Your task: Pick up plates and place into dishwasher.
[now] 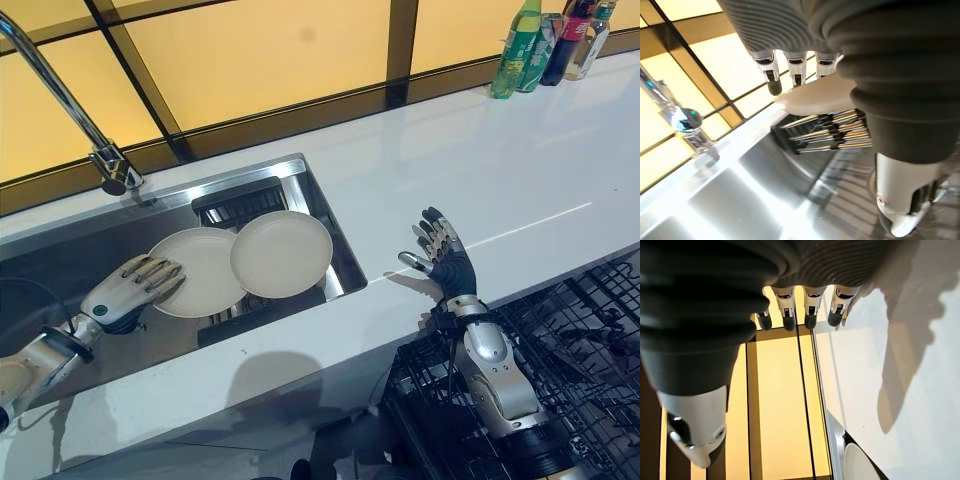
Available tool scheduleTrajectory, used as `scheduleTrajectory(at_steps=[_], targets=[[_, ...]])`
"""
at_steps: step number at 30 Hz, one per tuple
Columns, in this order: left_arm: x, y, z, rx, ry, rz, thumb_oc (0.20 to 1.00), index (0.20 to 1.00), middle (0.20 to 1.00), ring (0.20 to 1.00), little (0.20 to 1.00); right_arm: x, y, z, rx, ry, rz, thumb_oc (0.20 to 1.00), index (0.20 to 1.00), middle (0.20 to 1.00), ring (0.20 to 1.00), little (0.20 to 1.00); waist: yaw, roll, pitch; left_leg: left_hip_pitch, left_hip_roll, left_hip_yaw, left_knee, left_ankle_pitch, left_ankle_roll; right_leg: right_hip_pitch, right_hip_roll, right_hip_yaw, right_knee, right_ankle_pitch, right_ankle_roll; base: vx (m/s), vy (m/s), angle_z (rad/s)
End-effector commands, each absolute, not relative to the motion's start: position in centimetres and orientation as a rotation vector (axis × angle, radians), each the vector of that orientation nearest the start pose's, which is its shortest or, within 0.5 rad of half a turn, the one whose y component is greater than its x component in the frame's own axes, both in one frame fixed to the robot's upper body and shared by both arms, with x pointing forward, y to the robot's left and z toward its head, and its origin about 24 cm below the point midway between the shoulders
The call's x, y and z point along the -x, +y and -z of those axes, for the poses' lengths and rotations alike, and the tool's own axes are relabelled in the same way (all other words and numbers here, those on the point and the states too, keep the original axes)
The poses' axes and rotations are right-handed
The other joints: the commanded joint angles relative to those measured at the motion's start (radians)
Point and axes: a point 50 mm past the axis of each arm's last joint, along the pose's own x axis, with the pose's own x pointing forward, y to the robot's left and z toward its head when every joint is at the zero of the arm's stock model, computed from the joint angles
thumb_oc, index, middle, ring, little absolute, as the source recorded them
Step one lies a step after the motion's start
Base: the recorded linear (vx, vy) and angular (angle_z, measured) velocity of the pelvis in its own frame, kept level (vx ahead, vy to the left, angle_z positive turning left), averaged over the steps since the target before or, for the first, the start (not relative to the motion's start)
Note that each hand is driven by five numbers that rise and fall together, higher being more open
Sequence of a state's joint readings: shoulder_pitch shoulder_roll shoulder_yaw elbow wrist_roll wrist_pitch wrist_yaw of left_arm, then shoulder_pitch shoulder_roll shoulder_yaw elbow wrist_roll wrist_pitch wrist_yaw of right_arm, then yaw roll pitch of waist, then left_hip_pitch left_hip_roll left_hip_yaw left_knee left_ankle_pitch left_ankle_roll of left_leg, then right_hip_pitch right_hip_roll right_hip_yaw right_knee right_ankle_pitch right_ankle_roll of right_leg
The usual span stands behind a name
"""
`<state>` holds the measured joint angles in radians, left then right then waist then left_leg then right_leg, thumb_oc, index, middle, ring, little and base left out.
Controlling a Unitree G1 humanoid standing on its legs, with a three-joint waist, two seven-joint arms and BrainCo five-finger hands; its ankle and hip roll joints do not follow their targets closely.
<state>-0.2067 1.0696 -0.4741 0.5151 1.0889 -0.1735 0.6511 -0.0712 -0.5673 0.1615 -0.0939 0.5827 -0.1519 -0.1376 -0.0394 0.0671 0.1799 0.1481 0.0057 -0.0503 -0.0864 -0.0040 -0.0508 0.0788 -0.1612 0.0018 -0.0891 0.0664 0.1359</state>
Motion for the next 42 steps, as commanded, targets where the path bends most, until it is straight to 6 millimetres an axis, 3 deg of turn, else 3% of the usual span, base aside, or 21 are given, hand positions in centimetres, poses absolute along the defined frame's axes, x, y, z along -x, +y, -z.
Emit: scheduleTrajectory(at_steps=[1,6,7,8,9,31,42], targets=[[-25.6,35.0,-8.8,-2.23,-0.287,0.06,1.0,1.0,1.0,1.0,1.0,-24.8,-21.9,-8.6,-0.042,-0.143,-0.043,1.0,1.0,1.0,1.0,1.0,-0.017,-0.045,-0.054,-0.118,-0.018,-0.017,0.151,-0.096,-0.003,-0.113,-0.096,0.088,0.15,-0.033,0.126,0.04,-0.003,-0.07],[-25.5,35.3,-8.6,-2.248,-0.249,0.105,1.0,1.0,1.0,1.0,1.0,-24.8,-21.9,-8.5,-0.047,-0.137,-0.047,1.0,1.0,1.0,1.0,1.0,-0.014,-0.045,-0.058,-0.111,-0.018,-0.019,0.154,-0.109,-0.001,-0.105,-0.097,0.085,0.154,-0.045,0.126,0.05,-0.015,-0.07],[-25.4,35.3,-8.6,-2.253,-0.244,0.119,0.576,0.576,0.576,0.576,0.576,-24.7,-21.8,-8.4,-0.051,-0.136,-0.046,1.0,1.0,1.0,1.0,1.0,-0.013,-0.046,-0.058,-0.117,-0.02,-0.021,0.155,-0.097,-0.003,-0.112,-0.096,0.086,0.154,-0.034,0.126,0.03,-0.027,-0.05],[-25.4,35.3,-8.7,-2.254,-0.243,0.126,0.442,0.442,0.442,0.442,0.442,-24.7,-21.8,-8.4,-0.052,-0.134,-0.045,1.0,1.0,1.0,1.0,1.0,-0.012,-0.045,-0.059,-0.108,-0.018,-0.023,0.153,-0.109,-0.002,-0.104,-0.096,0.082,0.154,-0.045,0.126,0.0,-0.039,-0.03],[-25.4,35.4,-8.8,-2.26,-0.241,0.132,0.2,0.2,0.2,0.2,0.2,-24.7,-21.9,-8.4,-0.054,-0.134,-0.044,1.0,1.0,1.0,1.0,1.0,-0.011,-0.046,-0.06,-0.115,-0.019,-0.024,0.152,-0.097,-0.003,-0.111,-0.097,0.083,0.154,-0.033,0.126,0.03,-0.028,-0.01],[-25.0,36.2,-10.8,-2.287,-0.262,0.188,0.2,0.2,0.2,0.2,0.2,-24.3,-22.0,-8.4,-0.073,-0.131,-0.027,1.0,1.0,1.0,1.0,1.0,-0.003,-0.031,-0.066,-0.111,-0.015,-0.045,0.133,-0.094,-0.006,-0.123,-0.095,0.064,0.16,-0.036,0.126,0.0,-0.01,0.0],[-25.1,36.0,-12.6,-2.238,-0.362,0.093,0.2,0.2,0.2,0.2,0.2,-24.2,-21.7,-8.4,-0.087,-0.137,-0.028,1.0,1.0,1.0,1.0,1.0,0.012,-0.027,-0.075,-0.11,-0.012,-0.055,0.115,-0.087,-0.009,-0.13,-0.1,0.042,0.162,-0.035,0.126,-0.03,-0.003,0.05]])
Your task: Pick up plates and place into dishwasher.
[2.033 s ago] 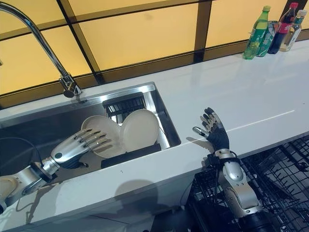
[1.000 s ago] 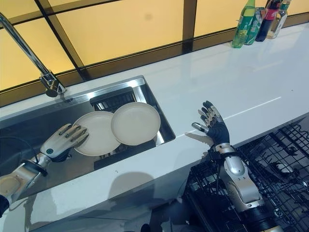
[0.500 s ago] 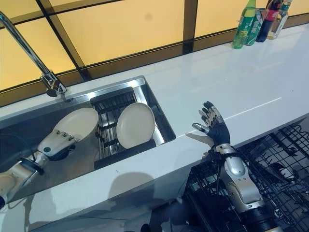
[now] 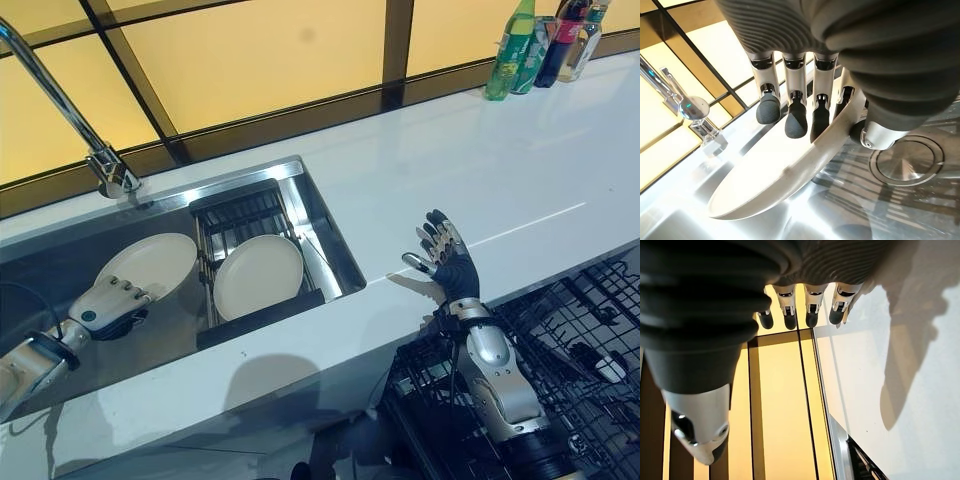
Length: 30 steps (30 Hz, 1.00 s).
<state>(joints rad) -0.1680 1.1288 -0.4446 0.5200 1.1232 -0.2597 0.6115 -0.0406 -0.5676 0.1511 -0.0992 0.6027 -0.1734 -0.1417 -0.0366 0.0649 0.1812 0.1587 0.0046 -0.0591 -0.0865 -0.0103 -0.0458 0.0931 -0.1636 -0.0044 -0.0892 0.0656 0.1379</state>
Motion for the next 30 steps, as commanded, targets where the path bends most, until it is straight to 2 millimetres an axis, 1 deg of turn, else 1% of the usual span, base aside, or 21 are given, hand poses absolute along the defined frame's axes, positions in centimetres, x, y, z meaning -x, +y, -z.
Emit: scheduleTrajectory(at_steps=[1,5,7,10,11,12,14,15,17,18,19,20,22,23,24,25,26,27,28,30], targets=[[-25.2,36.0,-12.9,-2.229,-0.374,0.068,0.2,0.2,0.2,0.2,0.2,-24.2,-21.7,-8.4,-0.088,-0.137,-0.03,1.0,1.0,1.0,1.0,1.0,0.01,-0.025,-0.077,-0.12,-0.01,-0.046,0.112,-0.08,-0.014,-0.146,-0.098,0.046,0.162,-0.034,0.124,-0.04,-0.01,0.03],[-25.6,36.0,-14.7,-2.175,-0.443,-0.073,0.2,0.2,0.2,0.2,0.2,-24.1,-21.4,-8.3,-0.092,-0.14,-0.03,1.0,1.0,1.0,1.0,1.0,0.017,-0.026,-0.082,-0.119,-0.008,-0.047,0.105,-0.079,-0.015,-0.149,-0.101,0.039,0.161,-0.033,0.124,-0.04,-0.018,0.04],[-25.6,36.1,-15.7,-2.12,-0.478,-0.166,0.2,0.2,0.2,0.2,0.2,-24.1,-21.4,-8.4,-0.091,-0.151,-0.028,1.0,1.0,1.0,1.0,1.0,0.023,-0.028,-0.085,-0.118,-0.009,-0.05,0.101,-0.079,-0.015,-0.149,-0.102,0.035,0.159,-0.032,0.124,-0.06,-0.032,0.04],[-25.4,35.9,-17.3,-2.002,-0.576,-0.291,0.2,0.2,0.2,0.2,0.2,-24.0,-21.3,-8.8,-0.09,-0.176,-0.026,1.0,1.0,1.0,1.0,1.0,0.035,-0.032,-0.092,-0.117,-0.009,-0.056,0.094,-0.078,-0.015,-0.148,-0.104,0.027,0.153,-0.031,0.124,-0.06,-0.036,0.02],[-25.3,35.5,-17.9,-1.94,-0.627,-0.331,0.2,0.2,0.2,0.2,0.2,-24.0,-21.2,-9.0,-0.091,-0.186,-0.021,1.0,1.0,1.0,1.0,1.0,0.042,-0.034,-0.095,-0.115,-0.009,-0.059,0.09,-0.078,-0.014,-0.146,-0.104,0.023,0.151,-0.031,0.124,-0.05,-0.03,0.03],[-25.3,35.3,-18.2,-1.918,-0.642,-0.347,0.2,0.2,0.2,0.2,0.2,-24.1,-21.2,-9.1,-0.091,-0.19,-0.022,1.0,1.0,1.0,1.0,1.0,0.043,-0.035,-0.096,-0.114,-0.008,-0.061,0.089,-0.078,-0.014,-0.145,-0.105,0.022,0.15,-0.032,0.124,-0.07,-0.032,0.07],[-25.5,34.1,-19.3,-1.791,-0.741,-0.407,0.2,0.2,0.2,0.2,0.2,-24.2,-20.9,-9.6,-0.087,-0.223,-0.024,1.0,1.0,1.0,1.0,1.0,0.058,-0.042,-0.105,-0.112,-0.007,-0.068,0.083,-0.077,-0.014,-0.139,-0.107,0.012,0.145,-0.034,0.124,-0.07,-0.037,0.13],[-25.5,33.8,-19.5,-1.771,-0.761,-0.415,0.2,0.2,0.2,0.2,0.2,-24.3,-20.8,-9.7,-0.086,-0.232,-0.027,1.0,1.0,1.0,1.0,1.0,0.06,-0.043,-0.107,-0.111,-0.006,-0.07,0.081,-0.077,-0.015,-0.138,-0.108,0.009,0.144,-0.035,0.124,-0.07,-0.045,0.09],[-25.6,32.2,-20.6,-1.657,-0.851,-0.428,0.2,0.2,0.2,0.2,0.2,-24.6,-20.5,-10.6,-0.081,-0.275,-0.033,1.0,1.0,1.0,1.0,1.0,0.073,-0.05,-0.119,-0.107,-0.003,-0.077,0.073,-0.075,-0.017,-0.131,-0.107,-0.001,0.14,-0.039,0.12,-0.07,-0.048,0.06],[-25.6,31.9,-20.8,-1.633,-0.87,-0.426,0.2,0.2,0.2,0.2,0.2,-24.7,-20.5,-10.8,-0.081,-0.284,-0.034,1.0,1.0,1.0,1.0,1.0,0.076,-0.051,-0.12,-0.107,-0.002,-0.079,0.072,-0.075,-0.018,-0.13,-0.107,-0.004,0.14,-0.04,0.119,-0.08,-0.059,0.11],[-25.7,31.0,-21.3,-1.573,-0.915,-0.412,0.2,0.2,0.2,0.2,0.2,-24.9,-20.4,-11.4,-0.077,-0.314,-0.041,1.0,1.0,1.0,1.0,1.0,0.083,-0.055,-0.126,-0.104,0.001,-0.082,0.068,-0.073,-0.019,-0.128,-0.107,-0.01,0.139,-0.041,0.117,-0.06,-0.051,0.1],[-25.8,30.5,-21.5,-1.546,-0.932,-0.402,0.2,0.2,0.2,0.2,0.2,-25.0,-20.3,-11.7,-0.073,-0.325,-0.044,1.0,1.0,1.0,1.0,1.0,0.086,-0.056,-0.129,-0.103,0.003,-0.084,0.066,-0.073,-0.02,-0.126,-0.106,-0.013,0.138,-0.042,0.116,-0.08,-0.061,0.1],[-25.8,28.4,-22.5,-1.414,-0.988,-0.326,0.2,0.2,0.2,0.2,0.2,-25.3,-19.9,-12.8,-0.051,-0.377,-0.069,1.0,1.0,1.0,1.0,1.0,0.098,-0.06,-0.139,-0.098,0.007,-0.092,0.058,-0.071,-0.022,-0.122,-0.104,-0.024,0.136,-0.046,0.112,-0.08,-0.049,0.19],[-25.9,27.9,-22.7,-1.382,-0.995,-0.304,0.2,0.2,0.2,0.2,0.2,-25.4,-19.8,-13.0,-0.042,-0.389,-0.078,1.0,1.0,1.0,1.0,1.0,0.101,-0.06,-0.142,-0.097,0.008,-0.094,0.056,-0.07,-0.023,-0.12,-0.103,-0.027,0.135,-0.046,0.111,-0.08,-0.047,0.15],[-25.9,26.9,-23.1,-1.316,-1.0,-0.252,0.2,0.2,0.2,0.2,0.2,-25.6,-19.6,-13.6,-0.025,-0.412,-0.094,1.0,1.0,1.0,1.0,1.0,0.108,-0.062,-0.147,-0.097,0.01,-0.098,0.054,-0.069,-0.024,-0.117,-0.102,-0.032,0.134,-0.048,0.109,-0.09,-0.053,0.06],[-26.0,26.0,-23.3,-1.23,-0.99,-0.184,0.2,0.2,0.2,0.2,0.2,-25.8,-19.3,-14.3,-0.006,-0.439,-0.113,1.0,1.0,1.0,1.0,1.0,0.114,-0.064,-0.152,-0.097,0.012,-0.102,0.054,-0.068,-0.025,-0.114,-0.1,-0.036,0.133,-0.05,0.107,-0.09,-0.055,0.02],[-26.1,25.6,-23.5,-1.191,-0.977,-0.145,0.2,0.2,0.2,0.2,0.2,-26.0,-19.2,-14.6,0.0,-0.45,-0.12,1.0,1.0,1.0,1.0,1.0,0.117,-0.064,-0.152,-0.095,0.013,-0.104,0.053,-0.068,-0.026,-0.112,-0.098,-0.038,0.133,-0.051,0.106,-0.09,-0.061,0.03],[-26.2,24.5,-23.8,-1.077,-0.952,-0.042,0.2,0.2,0.2,0.2,0.2,-26.3,-18.8,-15.3,0.022,-0.471,-0.142,1.0,1.0,1.0,1.0,1.0,0.123,-0.066,-0.156,-0.093,0.014,-0.11,0.051,-0.067,-0.026,-0.108,-0.096,-0.041,0.132,-0.054,0.104,-0.07,-0.05,0.04],[-26.1,23.9,-23.9,-1.017,-0.936,0.018,0.2,0.2,0.2,0.2,0.2,-26.4,-18.7,-15.7,0.028,-0.481,-0.15,1.0,1.0,1.0,1.0,1.0,0.127,-0.066,-0.158,-0.092,0.014,-0.114,0.049,-0.066,-0.026,-0.105,-0.094,-0.043,0.131,-0.055,0.102,-0.08,-0.056,0.04],[-26.1,22.4,-24.0,-0.844,-0.875,0.206,0.2,0.2,0.2,0.2,0.2,-26.8,-18.2,-16.5,0.043,-0.506,-0.17,1.0,1.0,1.0,1.0,1.0,0.136,-0.068,-0.163,-0.091,0.013,-0.121,0.049,-0.066,-0.026,-0.098,-0.09,-0.049,0.128,-0.057,0.099,-0.08,-0.051,0.11]])
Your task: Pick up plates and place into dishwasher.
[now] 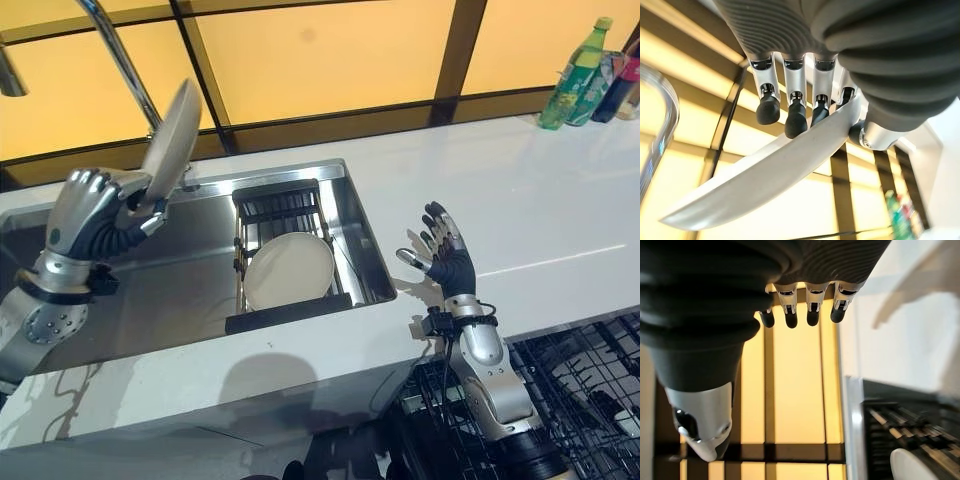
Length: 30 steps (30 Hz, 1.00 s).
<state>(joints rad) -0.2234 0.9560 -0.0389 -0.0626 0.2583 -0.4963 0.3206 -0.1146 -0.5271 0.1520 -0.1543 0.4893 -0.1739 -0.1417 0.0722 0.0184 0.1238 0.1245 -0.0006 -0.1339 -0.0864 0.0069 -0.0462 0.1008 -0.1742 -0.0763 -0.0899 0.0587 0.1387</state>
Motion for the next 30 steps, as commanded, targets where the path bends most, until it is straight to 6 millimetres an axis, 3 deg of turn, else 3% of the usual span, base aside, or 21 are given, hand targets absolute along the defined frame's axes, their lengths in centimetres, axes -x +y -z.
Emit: scheduleTrajectory(at_steps=[1,4,8,13,19,21,24,26,30], targets=[[-26.2,21.9,-24.1,-0.78,-0.85,0.276,0.2,0.2,0.2,0.2,0.2,-27.0,-18.0,-16.7,0.051,-0.513,-0.178,1.0,1.0,1.0,1.0,1.0,0.031,-0.021,-0.107,-0.057,0.019,-0.049,0.049,-0.083,-0.025,-0.103,-0.078,0.022,0.127,-0.05,0.097,-0.09,-0.051,0.14],[-26.3,19.8,-23.6,-0.551,-0.725,0.595,0.2,0.2,0.2,0.2,0.2,-27.3,-17.3,-17.4,0.067,-0.535,-0.208,1.0,1.0,1.0,1.0,1.0,0.039,-0.019,-0.114,-0.054,0.018,-0.058,0.047,-0.083,-0.025,-0.094,-0.075,0.02,0.119,-0.049,0.095,-0.08,-0.042,0.06],[-25.9,17.1,-22.6,-0.381,-0.628,0.92,0.2,0.2,0.2,0.2,0.2,-27.4,-16.8,-17.5,0.079,-0.537,-0.237,1.0,1.0,1.0,1.0,1.0,0.034,-0.017,-0.124,-0.051,0.019,-0.056,0.05,-0.087,-0.026,-0.088,-0.073,0.025,0.113,-0.047,0.094,-0.07,-0.037,0.01],[-25.9,15.8,-22.4,-0.246,-0.554,1.127,0.2,0.2,0.2,0.2,0.2,-27.3,-16.7,-17.6,0.083,-0.535,-0.276,1.0,1.0,1.0,1.0,1.0,0.014,-0.013,-0.133,-0.044,0.021,-0.041,0.051,-0.09,-0.028,-0.083,-0.067,0.039,0.106,-0.048,0.089,-0.04,-0.021,-0.03],[-26.0,15.5,-22.4,-0.194,-0.548,1.163,0.2,0.2,0.2,0.2,0.2,-27.0,-16.5,-17.5,0.079,-0.513,-0.346,1.0,1.0,1.0,1.0,1.0,-0.002,-0.013,-0.142,-0.043,0.02,-0.034,0.053,-0.093,-0.027,-0.081,-0.061,0.056,0.101,-0.049,0.084,-0.01,-0.008,-0.04],[-26.0,15.6,-22.6,-0.202,-0.553,1.158,0.2,0.2,0.2,0.2,0.2,-26.9,-15.8,-17.0,0.036,-0.447,-0.494,1.0,1.0,1.0,1.0,1.0,-0.003,-0.015,-0.144,-0.044,0.018,-0.034,0.054,-0.092,-0.027,-0.08,-0.061,0.056,0.1,-0.05,0.084,0.0,-0.004,-0.09],[-26.2,15.9,-22.8,-0.199,-0.549,1.16,0.2,0.2,0.2,0.2,0.2,-25.9,-13.4,-15.6,-0.034,-0.272,-0.881,1.0,1.0,1.0,1.0,1.0,0.001,-0.023,-0.146,-0.046,0.017,-0.038,0.057,-0.093,-0.031,-0.076,-0.065,0.05,0.1,-0.052,0.083,0.0,-0.002,-0.01],[-26.2,16.0,-23.0,-0.206,-0.546,1.161,0.2,0.2,0.2,0.2,0.2,-24.9,-12.5,-15.8,-0.028,-0.237,-1.088,1.0,1.0,1.0,1.0,1.0,0.008,-0.031,-0.148,-0.046,0.017,-0.045,0.059,-0.093,-0.037,-0.072,-0.068,0.042,0.099,-0.054,0.084,0.0,0.0,0.0],[-25.8,16.0,-23.0,-0.202,-0.537,1.175,0.2,0.2,0.2,0.2,0.2,-24.4,-12.1,-16.4,-0.019,-0.231,-1.223,1.0,1.0,1.0,1.0,1.0,0.025,-0.042,-0.151,-0.043,0.017,-0.053,0.061,-0.092,-0.041,-0.056,-0.073,0.029,0.096,-0.055,0.082,0.03,-0.005,0.02]])
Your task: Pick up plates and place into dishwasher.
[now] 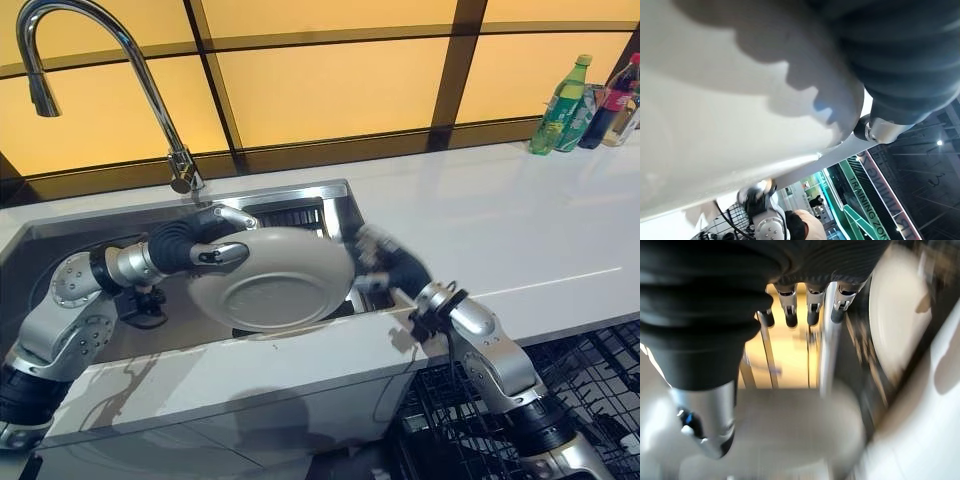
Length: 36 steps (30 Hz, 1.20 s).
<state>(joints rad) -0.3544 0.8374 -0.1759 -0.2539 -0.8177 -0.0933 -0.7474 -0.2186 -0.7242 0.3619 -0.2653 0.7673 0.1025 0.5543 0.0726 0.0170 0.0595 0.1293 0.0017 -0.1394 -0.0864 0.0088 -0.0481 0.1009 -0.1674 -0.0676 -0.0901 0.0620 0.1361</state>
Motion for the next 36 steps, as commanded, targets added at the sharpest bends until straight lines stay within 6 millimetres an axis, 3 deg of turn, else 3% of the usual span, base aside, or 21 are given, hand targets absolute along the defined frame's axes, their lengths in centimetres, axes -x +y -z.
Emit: scheduleTrajectory(at_steps=[1,8,13,21,30,31,32,36], targets=[[-25.6,16.0,-22.9,-0.202,-0.535,1.177,0.2,0.2,0.2,0.2,0.2,-24.4,-12.0,-16.5,-0.032,-0.229,-1.251,1.0,1.0,1.0,1.0,1.0,0.029,-0.043,-0.086,-0.046,0.015,-0.048,0.062,-0.095,-0.039,-0.052,-0.08,0.018,0.095,-0.059,0.084,0.0,0.0,0.0],[-25.3,16.6,-22.6,-0.204,-0.543,1.186,0.2,0.2,0.2,0.2,0.2,-23.5,-11.3,-15.9,-0.094,-0.232,-1.422,1.0,1.0,1.0,1.0,1.0,0.053,-0.047,-0.085,-0.039,0.012,-0.055,0.067,-0.099,-0.037,-0.035,-0.086,0.002,0.094,-0.06,0.08,0.0,0.0,0.0],[-25.3,16.8,-22.6,-0.184,-0.55,1.18,0.2,0.2,0.2,0.2,0.2,-23.8,-10.7,-16.7,-0.169,-0.304,-1.449,1.0,1.0,1.0,1.0,1.0,0.069,-0.048,-0.086,-0.034,0.012,-0.057,0.07,-0.103,-0.035,-0.022,-0.092,-0.011,0.082,-0.053,0.078,0.0,0.0,0.0],[-25.7,16.5,-22.2,-0.141,-0.58,1.168,0.2,0.2,0.2,0.2,0.2,-24.1,-9.4,-18.3,-0.263,-0.465,-1.366,1.0,1.0,1.0,1.0,1.0,0.07,-0.037,-0.082,-0.035,0.006,-0.061,0.078,-0.11,-0.026,-0.018,-0.093,0.001,0.073,-0.048,0.071,0.0,0.0,0.0],[-25.8,16.5,-21.7,-0.133,-0.616,1.102,0.2,0.2,0.2,0.2,0.2,-24.1,-8.6,-17.0,-0.256,-0.382,-1.257,1.0,1.0,1.0,1.0,1.0,0.052,-0.028,-0.073,-0.037,-0.004,-0.058,0.084,-0.111,-0.018,-0.02,-0.088,0.024,0.071,-0.048,0.065,0.0,0.0,0.0],[-25.8,16.4,-21.6,-0.131,-0.614,1.101,0.2,0.2,0.2,0.2,0.2,-24.0,-8.4,-16.7,-0.233,-0.37,-1.249,0.73,0.73,0.73,0.73,0.73,0.051,-0.028,-0.071,-0.037,-0.004,-0.057,0.083,-0.11,-0.017,-0.02,-0.088,0.026,0.071,-0.049,0.064,0.0,0.0,0.0],[-25.8,16.2,-21.5,-0.128,-0.613,1.098,0.2,0.2,0.2,0.2,0.2,-24.0,-8.3,-16.7,-0.214,-0.361,-1.241,0.2,0.2,0.2,0.2,0.2,0.049,-0.027,-0.07,-0.037,-0.005,-0.057,0.084,-0.11,-0.017,-0.02,-0.087,0.028,0.071,-0.049,0.063,0.0,0.0,0.0],[-25.9,16.2,-21.6,-0.118,-0.617,1.081,0.2,0.2,0.2,0.2,0.2,-24.2,-8.4,-16.3,-0.193,-0.33,-1.206,0.2,0.2,0.2,0.2,0.2,0.047,-0.029,-0.07,-0.037,-0.003,-0.052,0.084,-0.108,-0.018,-0.018,-0.085,0.029,0.069,-0.049,0.061,0.0,0.003,-0.02]])
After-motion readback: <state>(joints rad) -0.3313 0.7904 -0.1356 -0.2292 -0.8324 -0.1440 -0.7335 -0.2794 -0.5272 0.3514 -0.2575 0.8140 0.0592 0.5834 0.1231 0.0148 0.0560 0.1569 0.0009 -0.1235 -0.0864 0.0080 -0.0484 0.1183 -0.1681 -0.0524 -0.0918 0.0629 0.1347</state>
